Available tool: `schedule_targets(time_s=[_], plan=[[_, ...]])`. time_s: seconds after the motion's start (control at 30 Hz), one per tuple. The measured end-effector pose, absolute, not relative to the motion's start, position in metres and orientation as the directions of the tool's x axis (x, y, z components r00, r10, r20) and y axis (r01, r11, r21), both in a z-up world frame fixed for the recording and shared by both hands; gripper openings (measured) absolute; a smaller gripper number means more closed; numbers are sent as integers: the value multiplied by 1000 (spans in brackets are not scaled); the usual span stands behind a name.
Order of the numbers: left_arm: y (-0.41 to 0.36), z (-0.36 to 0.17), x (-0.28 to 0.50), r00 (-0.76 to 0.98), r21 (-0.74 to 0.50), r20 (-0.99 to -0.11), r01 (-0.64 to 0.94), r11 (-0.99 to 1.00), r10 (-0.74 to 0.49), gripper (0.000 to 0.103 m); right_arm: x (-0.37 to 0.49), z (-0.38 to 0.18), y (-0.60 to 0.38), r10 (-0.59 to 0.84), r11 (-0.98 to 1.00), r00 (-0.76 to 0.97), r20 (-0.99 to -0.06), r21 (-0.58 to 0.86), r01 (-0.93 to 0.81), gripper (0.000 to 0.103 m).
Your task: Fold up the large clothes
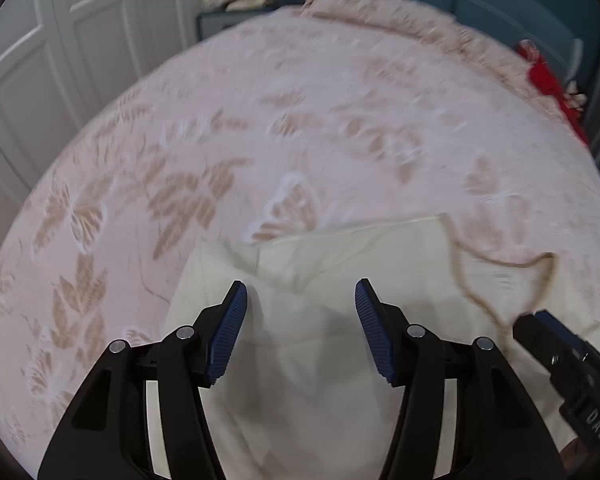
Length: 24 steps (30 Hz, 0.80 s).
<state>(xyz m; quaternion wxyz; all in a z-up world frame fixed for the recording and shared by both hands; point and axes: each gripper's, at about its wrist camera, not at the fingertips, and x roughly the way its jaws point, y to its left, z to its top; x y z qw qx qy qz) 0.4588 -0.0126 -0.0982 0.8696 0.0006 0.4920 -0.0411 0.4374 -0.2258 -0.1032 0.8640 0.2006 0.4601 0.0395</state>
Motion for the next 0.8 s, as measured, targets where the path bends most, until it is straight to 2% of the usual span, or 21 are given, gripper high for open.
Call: schedule_targets(time_s=[0.2, 0.27, 0.3, 0.47, 0.57, 0.67, 0.7, 0.77, 0.8], plan=[[-7, -132, 460, 527, 4, -849, 71, 997, -34, 55, 472, -150, -210, 271, 921, 476, -836, 369, 124, 47], [-6, -136, 455, 552, 12, -833, 77, 997, -32, 55, 471, -149, -207, 261, 934, 493, -830, 347, 90, 14], [-5, -138, 452, 562, 14, -826, 76, 997, -31, 55, 469, -146, -205, 262, 936, 501, -825, 343, 76, 2], [-10, -145, 450, 605, 52, -796, 73, 996, -3, 59, 464, -158, -205, 201, 954, 531, -823, 288, 85, 0], [-13, -148, 453, 613, 81, -790, 66, 995, 23, 61, 463, -161, -214, 213, 942, 545, -811, 319, 107, 0], [-15, -144, 455, 606, 102, -795, 68, 992, 40, 61, 449, -145, -235, 91, 946, 581, -809, 253, 204, 0], [-16, -137, 453, 607, 103, -794, 74, 992, 37, 61, 438, -137, -253, 77, 932, 606, -792, 274, 239, 0], [-18, -119, 445, 628, 72, -778, 106, 992, -10, 61, 415, -122, -287, 48, 906, 641, -766, 304, 295, 4], [-22, -105, 439, 639, 37, -767, 132, 991, -57, 62, 400, -115, -308, 26, 892, 656, -754, 313, 325, 14]])
